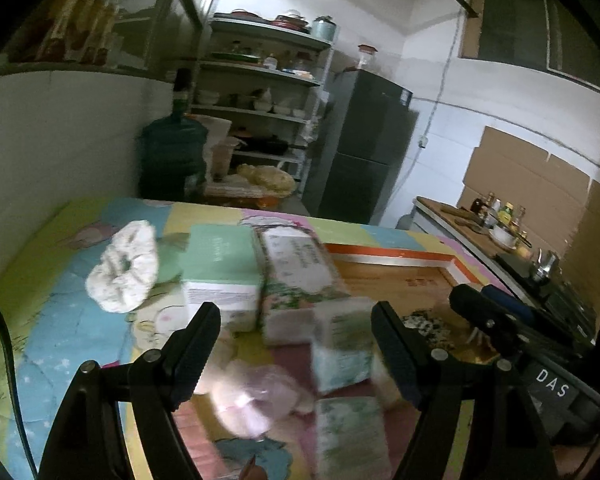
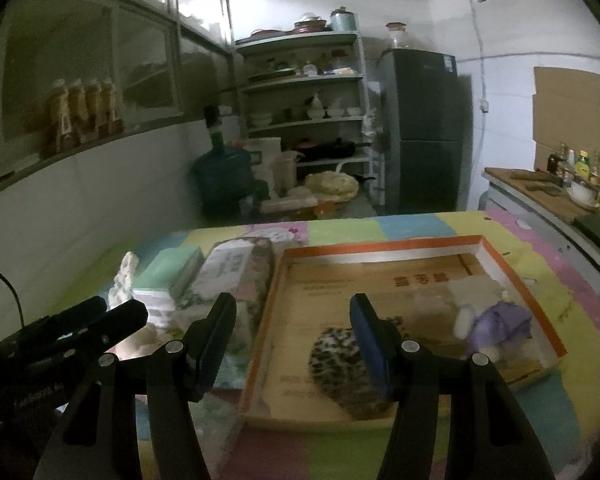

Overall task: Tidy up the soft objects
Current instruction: 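Move both open grippers back toward the pile of soft items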

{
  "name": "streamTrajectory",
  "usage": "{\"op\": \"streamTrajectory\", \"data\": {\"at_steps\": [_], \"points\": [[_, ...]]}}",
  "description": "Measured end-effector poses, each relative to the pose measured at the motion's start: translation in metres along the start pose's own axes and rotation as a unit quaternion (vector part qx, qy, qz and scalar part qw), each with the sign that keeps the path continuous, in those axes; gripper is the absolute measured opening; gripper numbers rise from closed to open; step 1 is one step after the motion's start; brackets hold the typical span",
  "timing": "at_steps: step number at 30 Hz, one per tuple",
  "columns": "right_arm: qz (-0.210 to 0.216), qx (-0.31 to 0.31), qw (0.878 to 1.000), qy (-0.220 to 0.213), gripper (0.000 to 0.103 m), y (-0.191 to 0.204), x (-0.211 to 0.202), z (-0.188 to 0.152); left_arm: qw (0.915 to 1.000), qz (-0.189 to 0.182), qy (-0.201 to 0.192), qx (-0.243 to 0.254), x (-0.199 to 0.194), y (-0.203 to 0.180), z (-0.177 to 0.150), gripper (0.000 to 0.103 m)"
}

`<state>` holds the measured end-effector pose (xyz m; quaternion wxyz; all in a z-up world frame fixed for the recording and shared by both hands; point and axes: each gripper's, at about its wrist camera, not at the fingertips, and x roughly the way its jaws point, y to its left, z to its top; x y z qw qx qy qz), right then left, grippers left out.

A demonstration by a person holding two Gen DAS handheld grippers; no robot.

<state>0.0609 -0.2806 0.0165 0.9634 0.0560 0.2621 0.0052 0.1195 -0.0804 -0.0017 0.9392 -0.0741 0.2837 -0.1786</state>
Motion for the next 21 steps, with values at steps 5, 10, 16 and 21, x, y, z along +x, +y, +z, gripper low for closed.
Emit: {"op": "streamTrajectory", "data": {"at_steps": [5,10,16,21], "points": [[0.012,-0.009,1.0,0.007,0.061,0.015,0.006,-0.002,0.9998,0.015,-0.001,-0.012,-0.007,0.019,-0.005,0.077],[0.022,-0.017,0.999,0.018,0.061,0.028,0.013,-0.006,0.9992,0.031,-0.001,-0.024,-0.015,0.039,-0.013,0.077],[0.032,-0.028,0.998,0.04,0.071,0.046,0.027,-0.014,0.9981,0.05,0.003,-0.036,-0.021,0.058,-0.022,0.077],[0.032,-0.036,0.998,0.05,0.076,0.058,0.037,-0.02,0.997,0.059,0.009,-0.049,-0.023,0.075,-0.029,0.077]]}}
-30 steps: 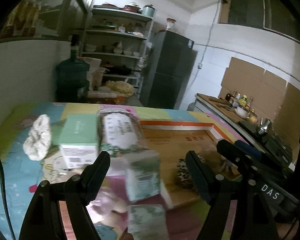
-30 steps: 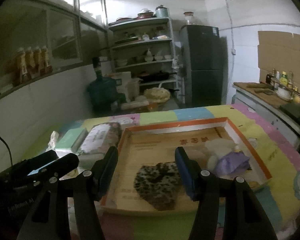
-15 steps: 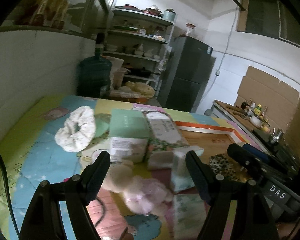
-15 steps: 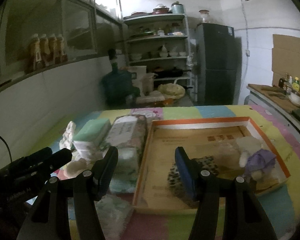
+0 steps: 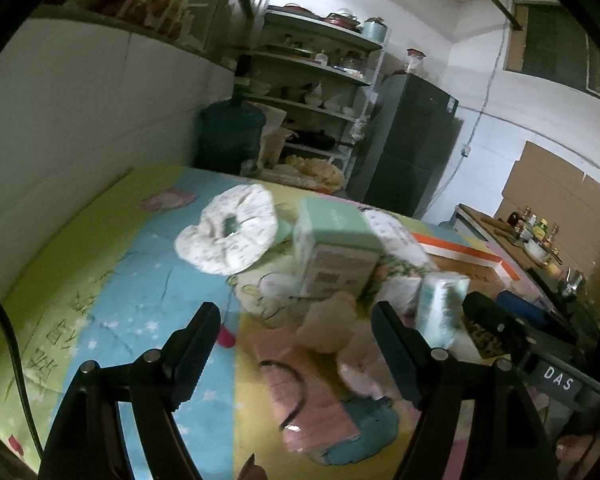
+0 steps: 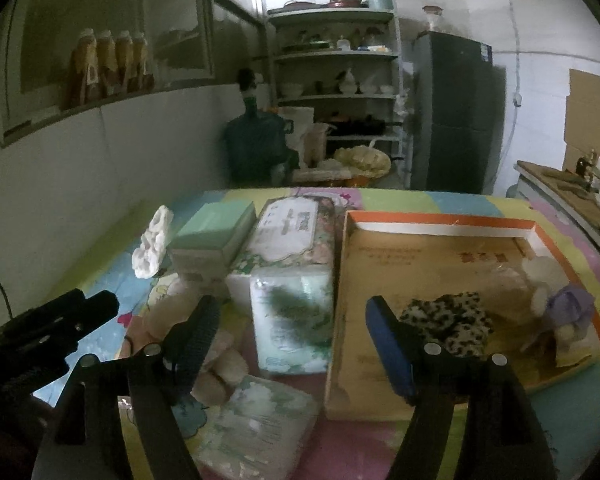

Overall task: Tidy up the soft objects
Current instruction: 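Move both open grippers back toward the pile of soft items, then grasp the pink rolled towel with the left gripper while the right gripper grasps the Flower tissue pack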

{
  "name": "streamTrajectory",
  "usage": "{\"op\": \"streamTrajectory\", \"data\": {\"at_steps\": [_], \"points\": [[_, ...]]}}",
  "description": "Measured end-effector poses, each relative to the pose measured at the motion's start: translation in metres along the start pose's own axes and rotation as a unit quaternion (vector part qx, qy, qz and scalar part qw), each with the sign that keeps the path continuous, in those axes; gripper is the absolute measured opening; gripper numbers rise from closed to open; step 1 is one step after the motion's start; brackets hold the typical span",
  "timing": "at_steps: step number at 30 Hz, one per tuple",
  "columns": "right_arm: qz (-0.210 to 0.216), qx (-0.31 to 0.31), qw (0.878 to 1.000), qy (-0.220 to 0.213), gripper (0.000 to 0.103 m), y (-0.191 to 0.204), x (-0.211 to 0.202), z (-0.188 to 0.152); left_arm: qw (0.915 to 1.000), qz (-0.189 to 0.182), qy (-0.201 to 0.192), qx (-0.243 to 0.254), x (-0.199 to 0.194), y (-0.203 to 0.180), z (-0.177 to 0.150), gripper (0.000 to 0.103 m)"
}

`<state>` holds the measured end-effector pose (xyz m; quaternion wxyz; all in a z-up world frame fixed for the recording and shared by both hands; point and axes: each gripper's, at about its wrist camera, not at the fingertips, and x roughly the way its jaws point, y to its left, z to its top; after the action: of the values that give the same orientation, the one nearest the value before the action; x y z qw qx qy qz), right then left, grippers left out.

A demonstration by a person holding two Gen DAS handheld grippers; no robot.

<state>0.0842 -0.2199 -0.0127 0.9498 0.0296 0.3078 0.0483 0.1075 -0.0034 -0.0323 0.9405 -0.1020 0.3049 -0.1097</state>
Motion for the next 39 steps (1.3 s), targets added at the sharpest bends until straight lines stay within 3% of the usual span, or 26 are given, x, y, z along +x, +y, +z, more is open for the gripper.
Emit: {"op": "streamTrajectory", "data": {"at_steps": [9,21,25,32,34,39], "points": [[-0.006,-0.007,1.0,0.017,0.076,0.011,0.02,-0.004,0.9996,0.002,0.023,-0.016,0.004,0.02,-0.021,0.077],[-0.01,-0.008,1.0,0.02,0.076,0.008,0.029,-0.002,0.9968,0.002,0.078,-0.018,0.032,0.013,-0.035,0.077],[-0.01,-0.01,1.0,0.02,0.076,0.007,0.03,-0.002,0.9972,0.01,0.073,-0.015,0.032,0.008,-0.037,0.077],[-0.006,-0.01,1.0,0.022,0.077,0.002,0.033,-0.002,0.9976,0.019,0.067,-0.01,0.033,0.006,-0.038,0.043],[-0.007,-0.011,1.0,0.022,0.076,0.002,0.033,-0.002,0.9975,0.018,0.067,-0.01,0.033,0.005,-0.039,0.04],[-0.021,-0.018,0.999,0.026,0.047,0.001,0.037,-0.003,0.9977,0.018,0.065,-0.009,0.035,0.007,-0.039,0.038]]}}
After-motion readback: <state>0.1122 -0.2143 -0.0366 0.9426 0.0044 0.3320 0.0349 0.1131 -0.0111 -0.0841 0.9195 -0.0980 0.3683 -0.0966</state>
